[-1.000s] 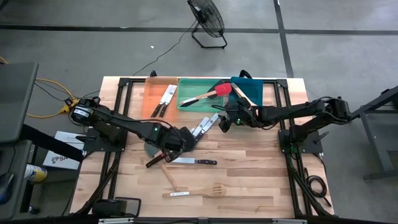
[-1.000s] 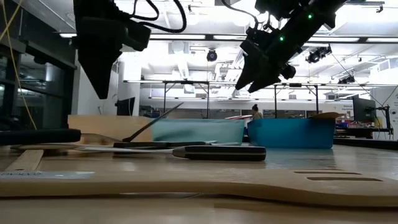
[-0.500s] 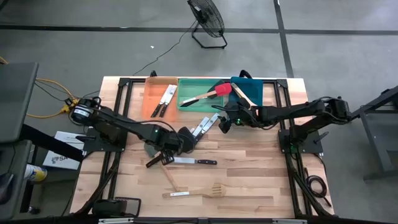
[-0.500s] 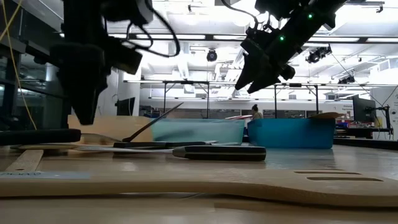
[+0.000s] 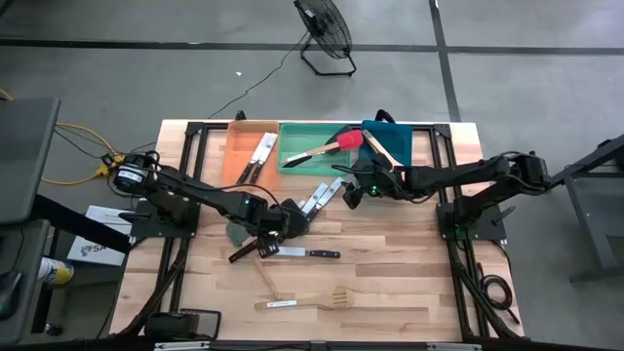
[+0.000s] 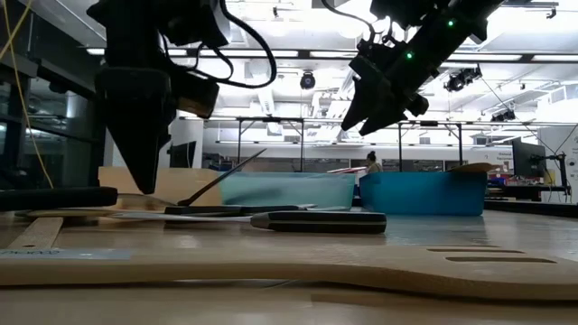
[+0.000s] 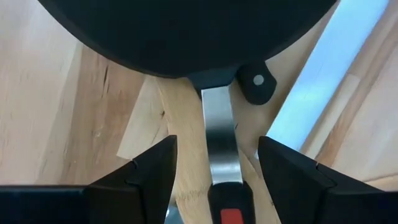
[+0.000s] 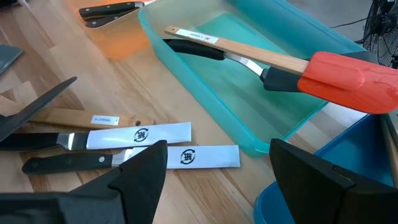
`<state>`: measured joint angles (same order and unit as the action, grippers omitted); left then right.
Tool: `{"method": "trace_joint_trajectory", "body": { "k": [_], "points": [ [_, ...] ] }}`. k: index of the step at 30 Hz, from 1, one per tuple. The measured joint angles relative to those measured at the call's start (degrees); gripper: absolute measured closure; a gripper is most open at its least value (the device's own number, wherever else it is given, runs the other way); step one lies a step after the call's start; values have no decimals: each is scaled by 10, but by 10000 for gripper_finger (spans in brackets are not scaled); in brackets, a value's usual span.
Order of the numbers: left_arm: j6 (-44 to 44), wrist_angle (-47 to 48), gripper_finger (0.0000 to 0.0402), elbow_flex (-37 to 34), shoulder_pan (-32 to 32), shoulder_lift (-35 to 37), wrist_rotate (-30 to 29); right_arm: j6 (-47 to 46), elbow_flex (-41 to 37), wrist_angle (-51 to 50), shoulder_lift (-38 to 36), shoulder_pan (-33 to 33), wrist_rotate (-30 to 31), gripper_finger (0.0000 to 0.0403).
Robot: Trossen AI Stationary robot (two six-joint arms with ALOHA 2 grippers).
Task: Pick & Place Kitchen Items
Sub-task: Put the black spatula into the green bin
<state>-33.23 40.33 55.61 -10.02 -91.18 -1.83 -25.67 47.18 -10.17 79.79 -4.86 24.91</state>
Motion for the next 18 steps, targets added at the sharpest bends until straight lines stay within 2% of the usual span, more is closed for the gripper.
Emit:
{"method": "trace_joint_trajectory", "body": {
  "k": [10,13,18],
  "points": [
    [1,1,193,0,0,-38,-1,0,0,0,0,0,0,128],
    [1,1,224,0,0,-38,-2,0,0,0,0,0,0,128],
    [5,1,302,0,0,-38,-3,0,0,0,0,0,0,128]
  ]
}}
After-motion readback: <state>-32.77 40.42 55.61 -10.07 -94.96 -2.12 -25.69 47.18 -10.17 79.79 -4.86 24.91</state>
